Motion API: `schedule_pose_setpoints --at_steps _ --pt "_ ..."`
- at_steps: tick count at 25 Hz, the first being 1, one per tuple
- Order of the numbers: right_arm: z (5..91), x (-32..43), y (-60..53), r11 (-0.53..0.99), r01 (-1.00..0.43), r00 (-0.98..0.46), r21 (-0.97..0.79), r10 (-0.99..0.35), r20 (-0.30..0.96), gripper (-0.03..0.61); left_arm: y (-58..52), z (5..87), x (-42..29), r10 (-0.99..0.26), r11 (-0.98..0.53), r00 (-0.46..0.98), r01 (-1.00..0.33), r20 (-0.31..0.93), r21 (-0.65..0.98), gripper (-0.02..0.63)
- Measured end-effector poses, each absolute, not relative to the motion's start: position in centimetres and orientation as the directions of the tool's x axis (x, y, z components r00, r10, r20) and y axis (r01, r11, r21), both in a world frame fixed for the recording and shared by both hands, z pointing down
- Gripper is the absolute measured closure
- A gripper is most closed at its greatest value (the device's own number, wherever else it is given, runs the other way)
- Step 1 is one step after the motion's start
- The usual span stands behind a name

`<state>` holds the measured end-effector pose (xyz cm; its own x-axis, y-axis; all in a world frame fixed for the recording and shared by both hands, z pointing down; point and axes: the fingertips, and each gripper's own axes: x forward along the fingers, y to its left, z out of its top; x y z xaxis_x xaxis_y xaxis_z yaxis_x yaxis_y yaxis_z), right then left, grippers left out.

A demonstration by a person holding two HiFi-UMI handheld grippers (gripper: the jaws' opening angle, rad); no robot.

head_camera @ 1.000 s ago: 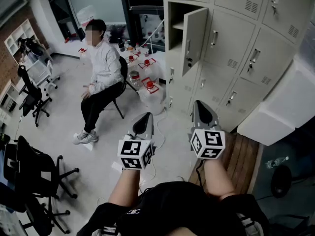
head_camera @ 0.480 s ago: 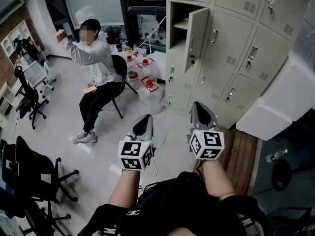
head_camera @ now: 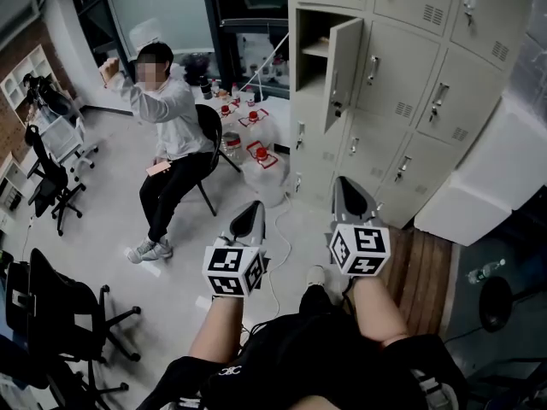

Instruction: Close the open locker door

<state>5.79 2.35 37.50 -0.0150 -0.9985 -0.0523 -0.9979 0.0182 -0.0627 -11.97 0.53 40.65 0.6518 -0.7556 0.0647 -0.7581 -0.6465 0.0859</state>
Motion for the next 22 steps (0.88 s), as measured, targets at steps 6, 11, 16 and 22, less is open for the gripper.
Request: schedule_pose_setpoints --at_steps 6,11,16,22 --pt "37.4 6.9 -1.6 0.009 -0.998 -0.004 -0.062 -0.997 -0.075 0.566 -3.6 41.4 -11.0 -0.763 -0.64 0.642 -0.766 0.078 0.059 0.614" --pt "37.3 8.7 -6.7 0.006 -0.998 -0.002 -0.065 -0.998 -0.064 0.566 -8.4 40.9 -9.4 -0.766 -0.636 0.638 -0.77 0.081 0.052 0.614" --pt "36.3 11.5 -11.4 0.0 -0.999 0.004 -0.052 -0.998 -0.067 0.566 -13.4 39.7 -6.8 -0.766 -0.637 0.639 -0.769 0.073 0.048 0.612" --pt "35.5 15.3 -16.9 0.0 -0.999 0.002 -0.034 -0.998 -0.057 0.566 -19.0 39.2 -1.9 -0.744 -0.66 0.663 -0.749 0.077 0.066 0.613"
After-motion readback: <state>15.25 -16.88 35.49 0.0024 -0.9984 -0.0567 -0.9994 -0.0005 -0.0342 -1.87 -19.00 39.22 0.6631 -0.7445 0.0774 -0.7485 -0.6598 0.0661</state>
